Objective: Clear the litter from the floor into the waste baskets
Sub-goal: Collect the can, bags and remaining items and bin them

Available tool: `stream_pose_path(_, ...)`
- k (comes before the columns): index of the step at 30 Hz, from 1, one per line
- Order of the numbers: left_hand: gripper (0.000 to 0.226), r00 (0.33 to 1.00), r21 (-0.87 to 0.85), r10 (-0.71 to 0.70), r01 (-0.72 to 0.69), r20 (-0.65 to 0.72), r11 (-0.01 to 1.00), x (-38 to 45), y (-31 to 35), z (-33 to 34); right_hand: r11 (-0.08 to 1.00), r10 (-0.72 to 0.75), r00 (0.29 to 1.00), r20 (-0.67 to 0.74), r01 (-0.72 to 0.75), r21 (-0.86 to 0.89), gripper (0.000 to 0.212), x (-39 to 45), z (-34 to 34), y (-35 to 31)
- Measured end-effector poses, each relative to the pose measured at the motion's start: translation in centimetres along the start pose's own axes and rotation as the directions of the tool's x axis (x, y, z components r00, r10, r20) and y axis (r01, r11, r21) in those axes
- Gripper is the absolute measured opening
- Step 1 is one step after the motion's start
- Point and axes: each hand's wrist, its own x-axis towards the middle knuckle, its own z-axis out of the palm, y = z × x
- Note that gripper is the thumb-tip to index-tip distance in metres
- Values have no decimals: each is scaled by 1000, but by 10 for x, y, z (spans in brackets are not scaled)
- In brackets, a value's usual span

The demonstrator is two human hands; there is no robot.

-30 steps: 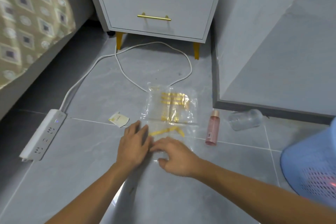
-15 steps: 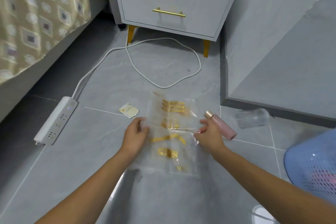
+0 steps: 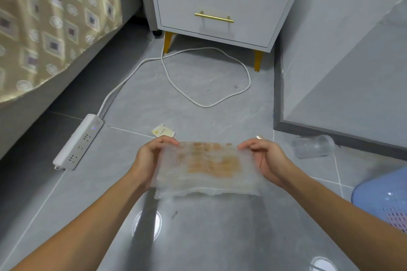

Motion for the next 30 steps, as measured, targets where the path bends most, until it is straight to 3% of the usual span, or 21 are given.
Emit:
stream_pose_path(2,33,997,-67,-29,35,76,997,1,7,-1,995,-8,999,31,11,-101,19,-1,-1,-2)
stream_pose_path(4,24,994,106,7,-19,106,994,5,13,0,926,-47,998,45,61,-373,17,5,-8,-4)
stream_pose_path(6,16,992,393,60,-99,109,914,11,20,2,766,-61,993,97,109,-634,33,11,-12,-12)
stream_pose_path(8,34,987,562,73,-142,144,815,16,30,7,539,15,987,158,126,-833,48,13,-9,-23)
stream_pose_path(9,43,979,587,59,-164,194,793,19,36,10,474,83,979,186,125,-871,54,15,-4,-27)
stream_pose_path(12,53,939,599,9,-227,344,768,22,51,32,579,250,920,303,109,-808,22,14,25,-33)
stream_pose_path(14,50,934,604,63,-277,351,747,25,56,44,629,238,915,326,111,-770,17,13,37,-31)
stream_pose_path(18,42,969,642,205,-245,138,726,27,59,32,765,113,967,230,64,-641,20,14,28,-18)
stream_pose_path(21,67,997,407,39,-8,-66,913,17,42,20,902,17,991,130,41,-429,17,14,24,-13)
stream_pose_path(24,61,992,353,-114,88,55,932,6,17,20,930,-38,996,78,64,-361,18,14,31,-9)
stream_pose_path(27,20,997,367,-23,-7,79,930,0,8,25,910,15,990,142,45,-413,19,13,34,-4)
stream_pose_path(30,29,989,234,29,-62,143,970,-2,10,24,936,60,976,209,18,-351,28,12,32,-5)
